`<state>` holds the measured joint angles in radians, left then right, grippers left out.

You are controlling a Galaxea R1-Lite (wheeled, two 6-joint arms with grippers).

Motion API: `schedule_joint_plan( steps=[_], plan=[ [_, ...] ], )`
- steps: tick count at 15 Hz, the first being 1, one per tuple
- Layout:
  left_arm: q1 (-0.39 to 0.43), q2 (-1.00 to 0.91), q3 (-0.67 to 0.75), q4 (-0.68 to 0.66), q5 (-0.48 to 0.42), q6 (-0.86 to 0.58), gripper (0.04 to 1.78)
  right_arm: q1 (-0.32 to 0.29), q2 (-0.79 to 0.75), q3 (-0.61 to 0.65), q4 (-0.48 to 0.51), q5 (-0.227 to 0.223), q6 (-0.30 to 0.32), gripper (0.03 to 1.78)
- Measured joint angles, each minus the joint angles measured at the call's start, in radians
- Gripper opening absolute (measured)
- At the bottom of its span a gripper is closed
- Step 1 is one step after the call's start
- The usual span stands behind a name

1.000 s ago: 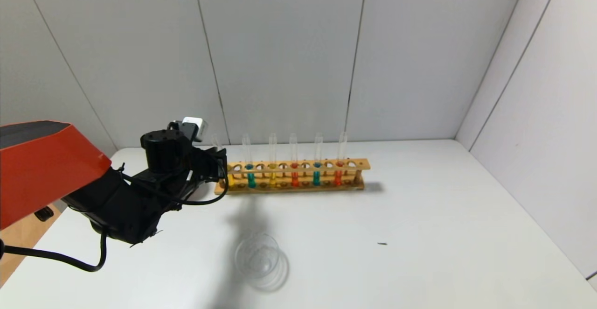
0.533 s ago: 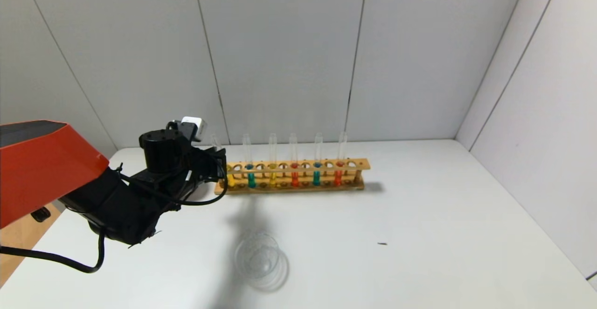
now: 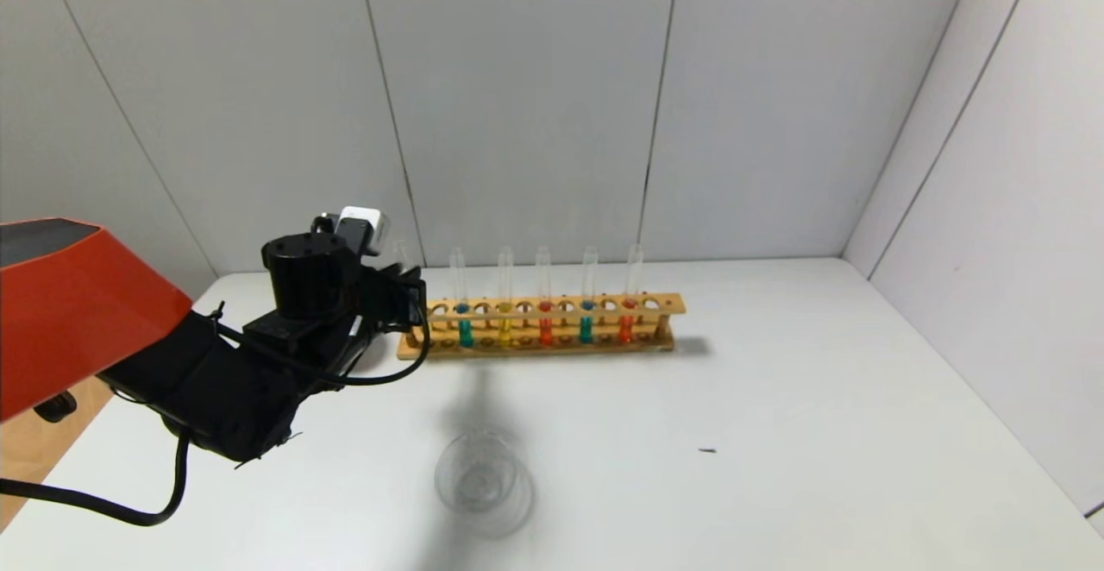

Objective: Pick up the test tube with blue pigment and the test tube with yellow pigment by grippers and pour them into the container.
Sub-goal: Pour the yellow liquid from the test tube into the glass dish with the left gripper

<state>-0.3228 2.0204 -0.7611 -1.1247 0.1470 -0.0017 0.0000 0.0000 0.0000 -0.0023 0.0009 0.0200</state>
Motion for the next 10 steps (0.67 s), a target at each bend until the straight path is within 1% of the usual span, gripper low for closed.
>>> schedule_joint_plan(
  steps=[10],
  plan=[
    [0.003, -0.011, -0.047, 0.027, -0.003, 0.007, 0.30, 0.000, 0.000, 0.000, 0.000, 0.000, 0.000, 1.71]
  ],
)
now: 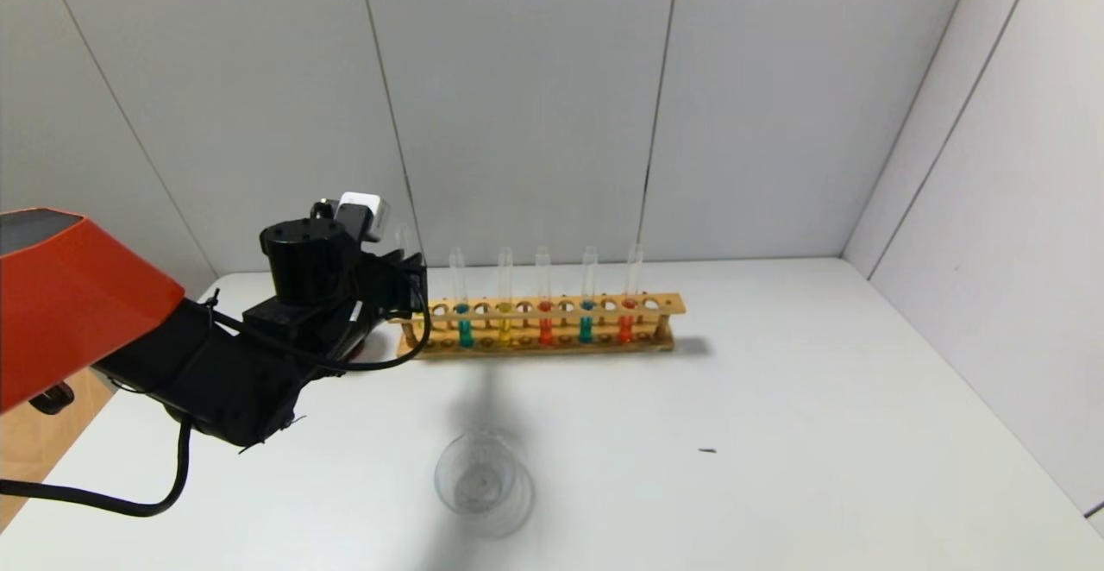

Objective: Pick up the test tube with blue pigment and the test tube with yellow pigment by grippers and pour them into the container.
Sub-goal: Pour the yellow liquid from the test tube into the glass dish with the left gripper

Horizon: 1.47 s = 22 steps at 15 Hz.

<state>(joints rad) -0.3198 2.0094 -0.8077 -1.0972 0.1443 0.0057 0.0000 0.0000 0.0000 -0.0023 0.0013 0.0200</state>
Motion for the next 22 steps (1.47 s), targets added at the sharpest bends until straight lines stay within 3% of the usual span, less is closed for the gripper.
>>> schedule_joint_plan(
  steps=[22],
  plan=[
    [0.045, -0.081, -0.174, 0.191, 0.029, 0.018, 0.30, 0.000, 0.000, 0.000, 0.000, 0.000, 0.000, 1.71]
  ],
)
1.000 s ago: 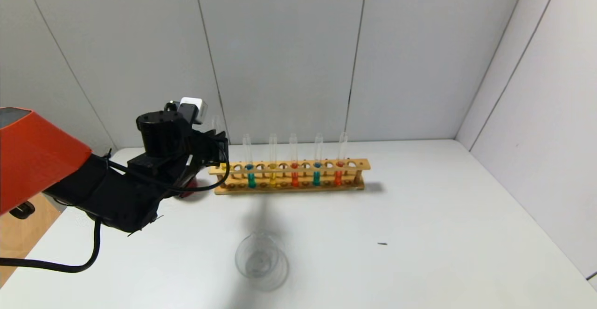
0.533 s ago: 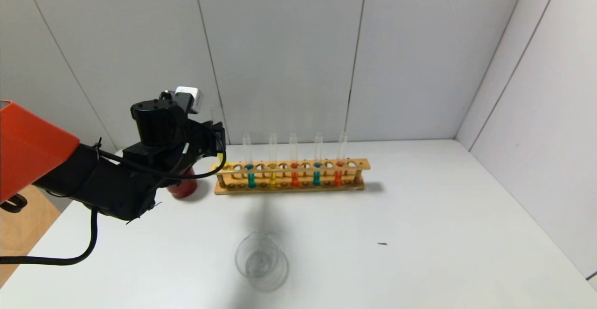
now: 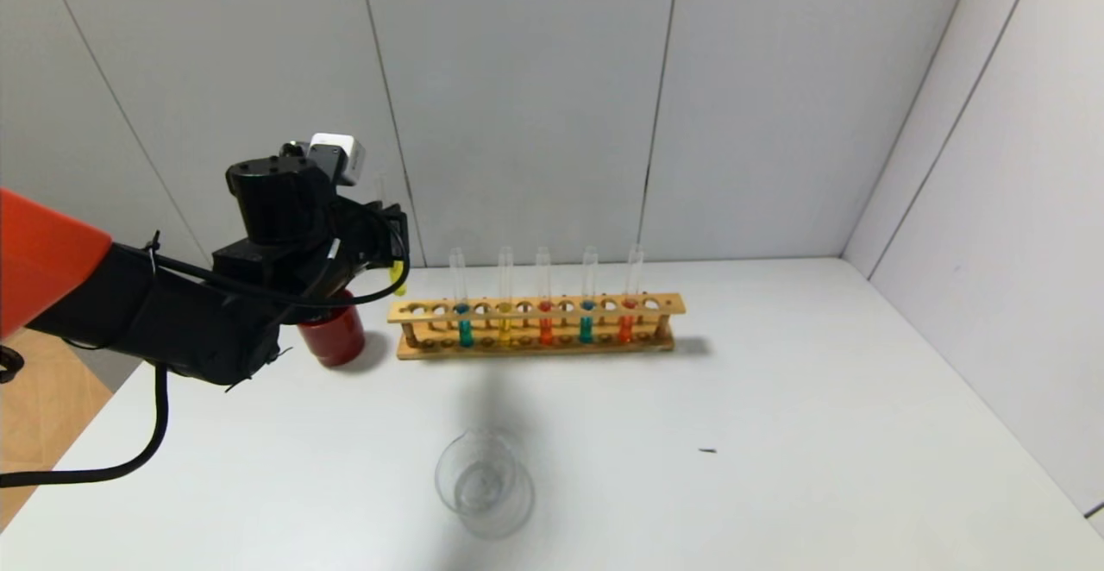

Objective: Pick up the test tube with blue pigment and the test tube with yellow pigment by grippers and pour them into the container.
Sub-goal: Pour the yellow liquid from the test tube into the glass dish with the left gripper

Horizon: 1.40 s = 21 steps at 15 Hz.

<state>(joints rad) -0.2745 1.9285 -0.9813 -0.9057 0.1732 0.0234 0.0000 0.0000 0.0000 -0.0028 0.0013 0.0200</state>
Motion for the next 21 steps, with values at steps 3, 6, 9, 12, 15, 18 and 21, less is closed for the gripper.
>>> schedule_joint_plan(
  steps=[3, 6, 9, 12, 15, 18, 21],
  plan=[
    [-0.003, -0.036, 0.000, 0.047, 0.001, 0.003, 0.30, 0.000, 0.000, 0.000, 0.000, 0.000, 0.000, 1.71],
    [-0.004, -0.086, 0.032, 0.119, 0.021, 0.051, 0.30, 0.000, 0.000, 0.000, 0.000, 0.000, 0.000, 1.71],
    [-0.015, -0.143, 0.117, 0.146, 0.056, 0.069, 0.30, 0.000, 0.000, 0.000, 0.000, 0.000, 0.000, 1.71],
    [-0.044, -0.196, 0.220, 0.169, 0.060, 0.103, 0.30, 0.000, 0.000, 0.000, 0.000, 0.000, 0.000, 1.71],
    [-0.073, -0.252, 0.337, 0.204, 0.065, 0.175, 0.30, 0.000, 0.000, 0.000, 0.000, 0.000, 0.000, 1.71],
    [-0.110, -0.300, 0.383, 0.307, 0.074, 0.176, 0.30, 0.000, 0.000, 0.000, 0.000, 0.000, 0.000, 1.71],
    [-0.177, -0.346, 0.390, 0.446, 0.074, 0.177, 0.30, 0.000, 0.000, 0.000, 0.000, 0.000, 0.000, 1.71]
  ],
)
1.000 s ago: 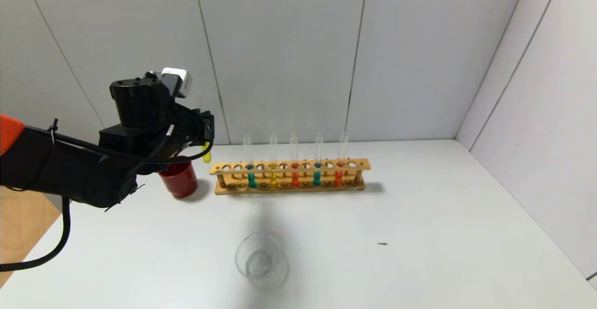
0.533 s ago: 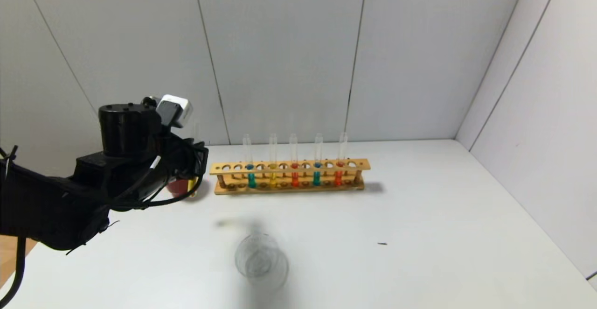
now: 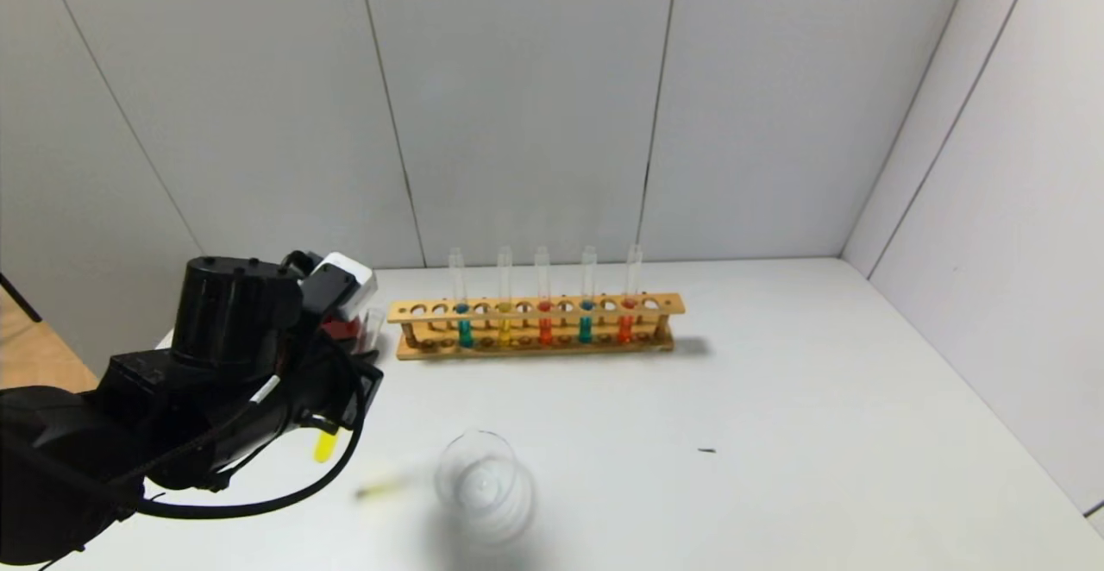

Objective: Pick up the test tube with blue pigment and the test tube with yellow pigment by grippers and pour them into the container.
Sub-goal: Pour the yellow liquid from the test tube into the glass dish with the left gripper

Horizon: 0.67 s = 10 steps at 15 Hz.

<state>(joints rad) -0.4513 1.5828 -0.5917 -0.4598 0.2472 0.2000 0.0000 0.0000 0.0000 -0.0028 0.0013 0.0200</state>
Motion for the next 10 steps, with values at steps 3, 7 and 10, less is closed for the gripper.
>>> schedule_joint_plan(
  steps=[3, 7, 10],
  plan=[
    [-0.081, -0.023, -0.014, 0.137, 0.007, 0.002, 0.30, 0.000, 0.000, 0.000, 0.000, 0.000, 0.000, 1.71],
    [-0.156, -0.018, -0.030, 0.227, 0.044, 0.011, 0.30, 0.000, 0.000, 0.000, 0.000, 0.000, 0.000, 1.71],
    [-0.188, 0.000, -0.083, 0.325, 0.047, 0.019, 0.30, 0.000, 0.000, 0.000, 0.000, 0.000, 0.000, 1.71]
  ],
)
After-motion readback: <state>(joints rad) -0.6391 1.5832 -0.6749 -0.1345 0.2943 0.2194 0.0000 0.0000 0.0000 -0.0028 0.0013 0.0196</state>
